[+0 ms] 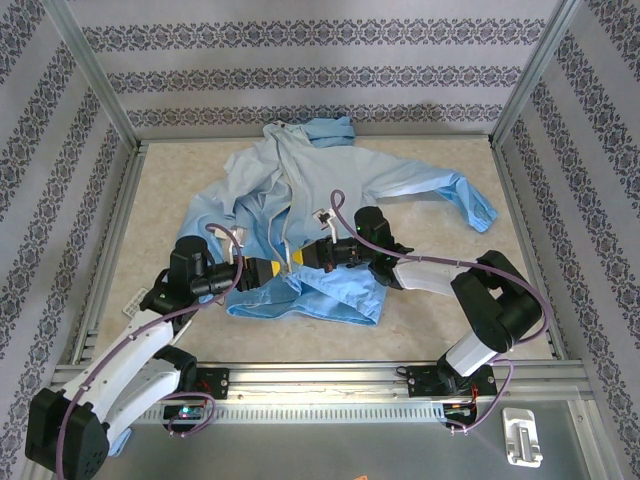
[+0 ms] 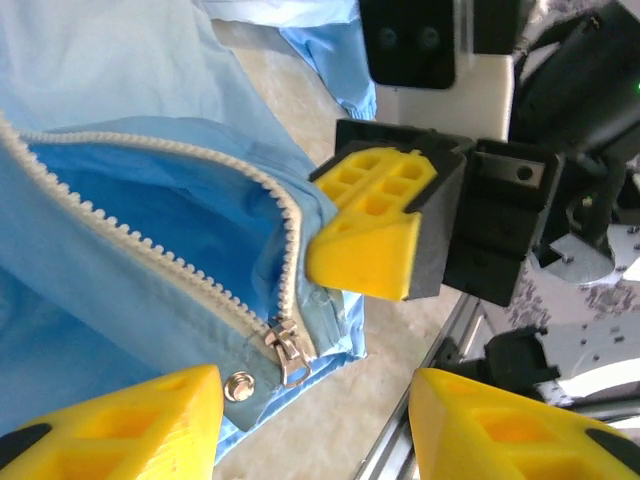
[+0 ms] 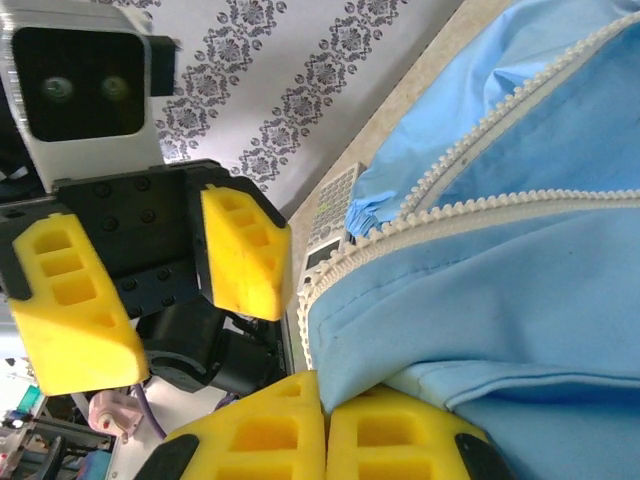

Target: Zip up the jacket

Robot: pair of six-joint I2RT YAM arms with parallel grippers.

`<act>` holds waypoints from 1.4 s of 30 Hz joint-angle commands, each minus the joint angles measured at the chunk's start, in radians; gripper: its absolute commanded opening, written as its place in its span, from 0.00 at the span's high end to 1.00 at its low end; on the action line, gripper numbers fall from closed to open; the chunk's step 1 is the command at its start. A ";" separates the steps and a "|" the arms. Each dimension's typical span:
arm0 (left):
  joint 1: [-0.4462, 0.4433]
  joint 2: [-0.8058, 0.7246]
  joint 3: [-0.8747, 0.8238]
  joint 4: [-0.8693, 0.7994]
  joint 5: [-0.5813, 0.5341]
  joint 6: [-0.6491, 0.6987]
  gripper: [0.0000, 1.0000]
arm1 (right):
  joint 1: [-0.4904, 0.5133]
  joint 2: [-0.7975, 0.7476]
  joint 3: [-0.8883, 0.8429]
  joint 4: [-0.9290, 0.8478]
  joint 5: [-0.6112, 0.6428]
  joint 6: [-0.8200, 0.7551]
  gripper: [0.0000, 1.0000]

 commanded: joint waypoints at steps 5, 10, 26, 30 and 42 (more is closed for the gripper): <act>-0.007 0.010 -0.139 0.208 -0.065 -0.284 0.48 | 0.012 0.016 -0.025 0.108 -0.015 0.013 1.00; -0.015 0.052 -0.222 0.449 -0.035 -0.418 0.49 | 0.011 0.023 -0.034 0.124 -0.009 0.021 1.00; -0.078 0.128 -0.209 0.614 -0.050 -0.471 0.69 | 0.009 0.063 -0.039 0.172 -0.019 0.042 1.00; -0.078 0.097 -0.209 0.564 -0.063 -0.464 0.79 | 0.005 0.072 -0.044 0.202 -0.023 0.057 1.00; -0.092 0.035 -0.116 0.206 -0.063 -0.336 1.00 | 0.006 0.082 -0.036 0.231 -0.017 0.091 1.00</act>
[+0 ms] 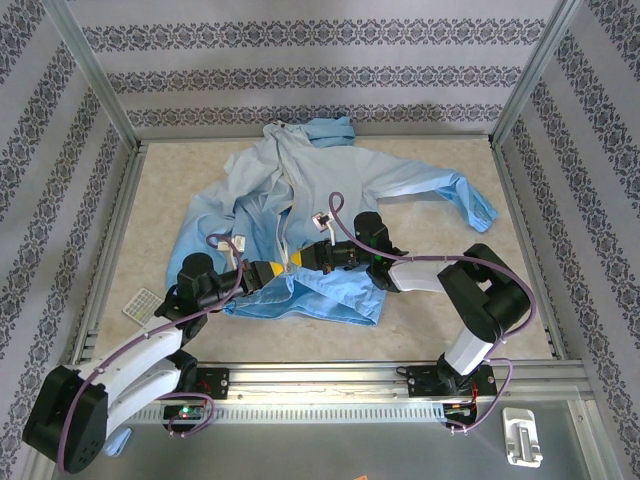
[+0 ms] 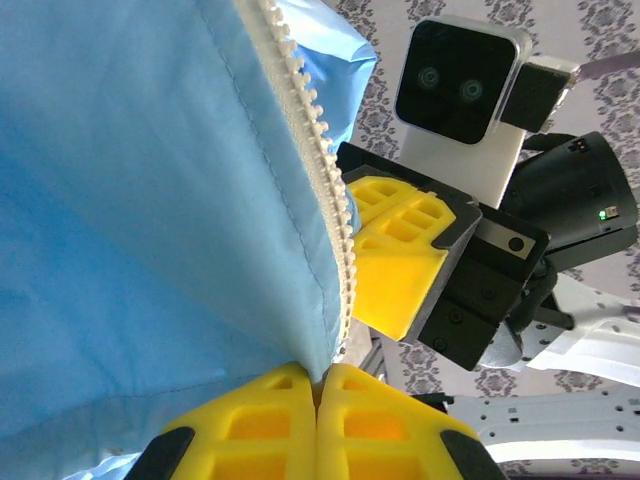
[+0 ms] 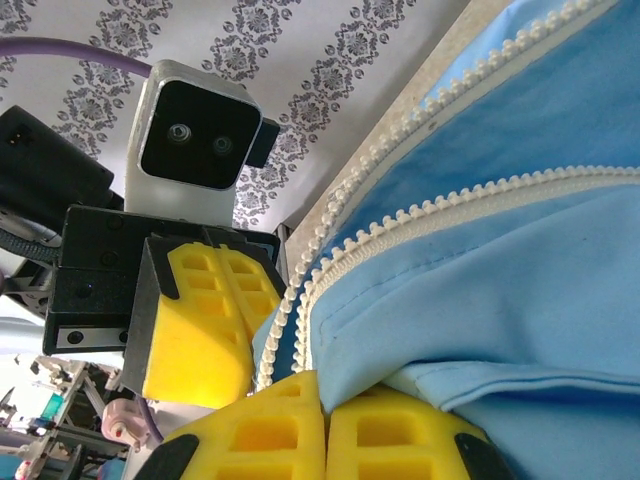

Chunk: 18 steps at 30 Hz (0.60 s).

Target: Zip up the jacket

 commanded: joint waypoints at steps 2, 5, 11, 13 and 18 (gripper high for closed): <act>-0.031 -0.030 0.089 -0.297 -0.018 0.151 1.00 | 0.006 0.010 -0.004 0.066 0.006 0.023 1.00; -0.053 -0.018 0.121 -0.405 -0.063 0.214 1.00 | 0.011 0.013 -0.014 0.071 0.043 0.031 1.00; -0.100 0.053 0.198 -0.581 -0.119 0.327 1.00 | 0.024 0.044 -0.025 0.090 0.105 0.077 1.00; -0.113 0.056 0.207 -0.607 -0.122 0.323 1.00 | 0.032 0.046 -0.027 0.094 0.114 0.081 1.00; -0.119 0.040 0.268 -0.766 -0.127 0.330 1.00 | 0.047 0.014 -0.069 0.084 0.158 0.061 0.80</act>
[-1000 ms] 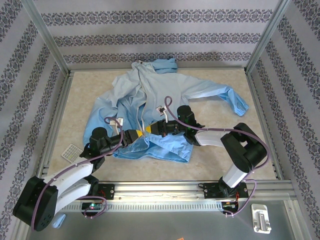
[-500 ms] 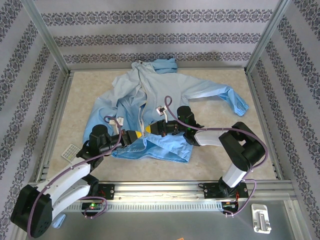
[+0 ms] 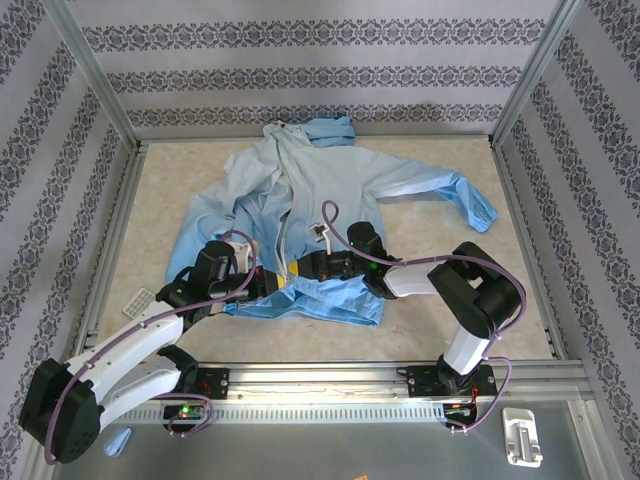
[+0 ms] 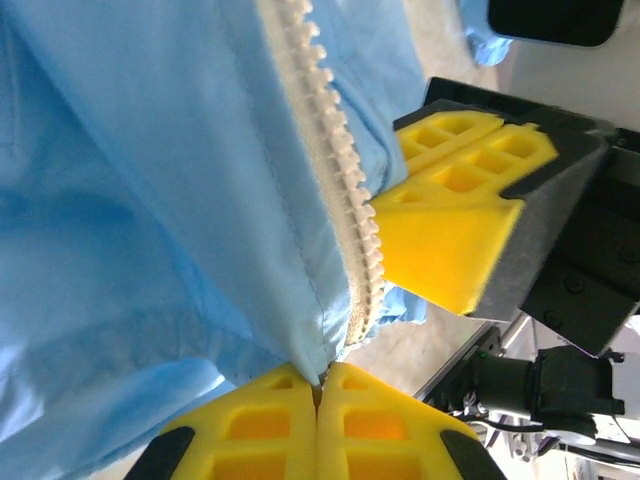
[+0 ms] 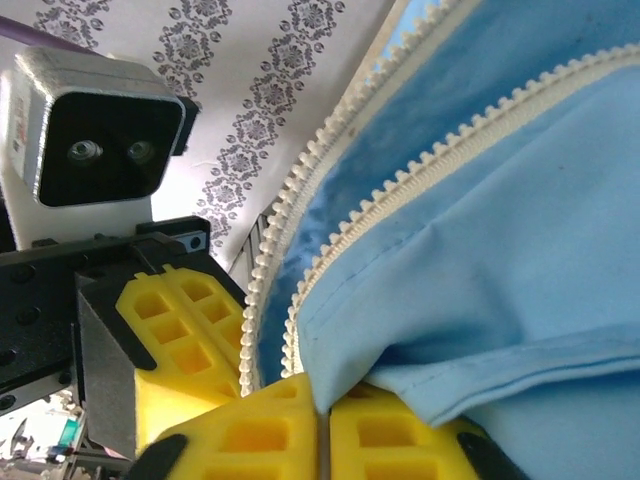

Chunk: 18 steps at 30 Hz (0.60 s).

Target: Zip up the jacket

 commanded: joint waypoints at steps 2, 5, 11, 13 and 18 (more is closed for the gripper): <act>-0.021 -0.014 0.076 -0.257 0.024 0.052 1.00 | 0.002 -0.065 -0.043 0.047 0.091 -0.012 0.67; -0.021 -0.024 0.087 -0.309 0.052 0.053 1.00 | 0.003 -0.136 -0.058 -0.022 0.106 -0.049 0.56; -0.022 -0.044 0.102 -0.365 0.087 0.067 1.00 | 0.022 -0.359 -0.105 -0.290 0.213 -0.172 0.51; -0.022 -0.048 0.106 -0.372 0.096 0.068 1.00 | 0.043 -0.442 -0.089 -0.456 0.267 -0.251 0.51; -0.023 -0.060 0.118 -0.395 0.112 0.070 1.00 | 0.137 -0.586 -0.041 -0.772 0.423 -0.413 0.59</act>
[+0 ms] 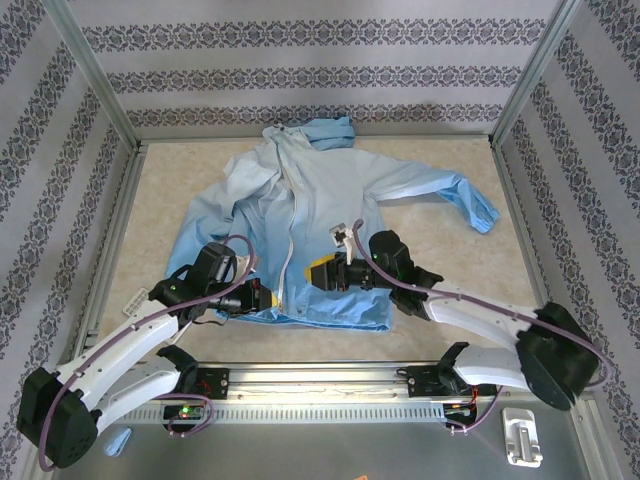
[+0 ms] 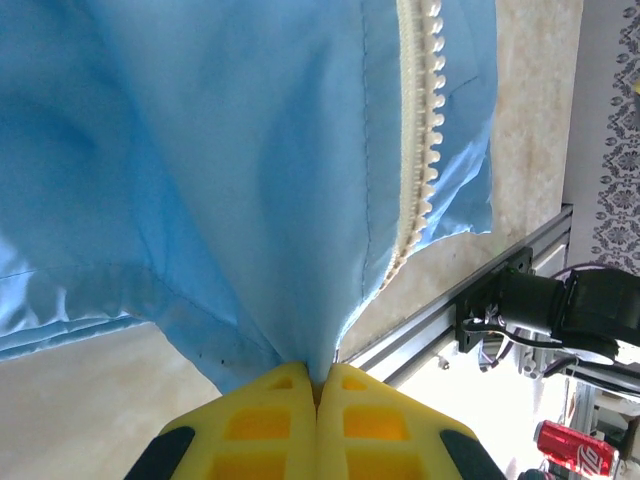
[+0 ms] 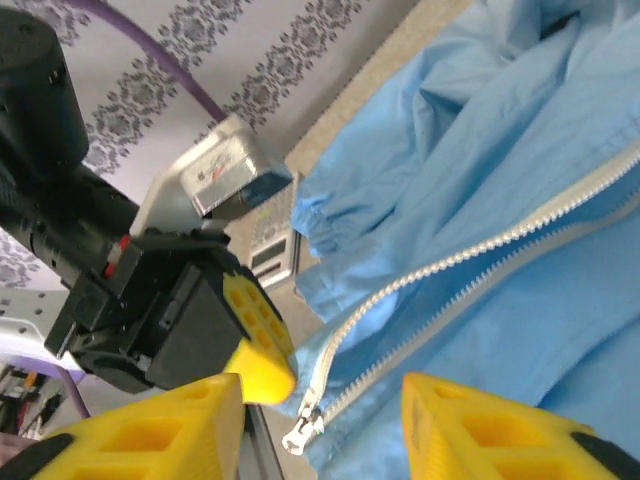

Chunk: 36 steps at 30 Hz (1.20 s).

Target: Zip up the jacket

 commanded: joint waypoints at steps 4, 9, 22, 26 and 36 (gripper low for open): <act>-0.014 -0.040 0.045 -0.083 0.039 0.031 1.00 | 0.123 -0.061 0.030 -0.305 0.186 -0.203 0.65; -0.015 -0.032 0.048 -0.095 0.037 0.033 1.00 | 0.240 -0.002 0.082 -0.358 0.269 -0.268 0.64; -0.015 -0.004 -0.161 0.135 0.009 -0.068 1.00 | 0.248 0.109 0.032 -0.241 0.398 0.091 0.54; -0.017 0.008 -0.221 0.215 -0.004 -0.097 1.00 | 0.257 0.177 0.038 -0.228 0.338 0.219 0.54; -0.016 0.019 -0.252 0.275 -0.051 -0.109 1.00 | 0.349 0.385 0.161 -0.333 0.359 0.324 0.56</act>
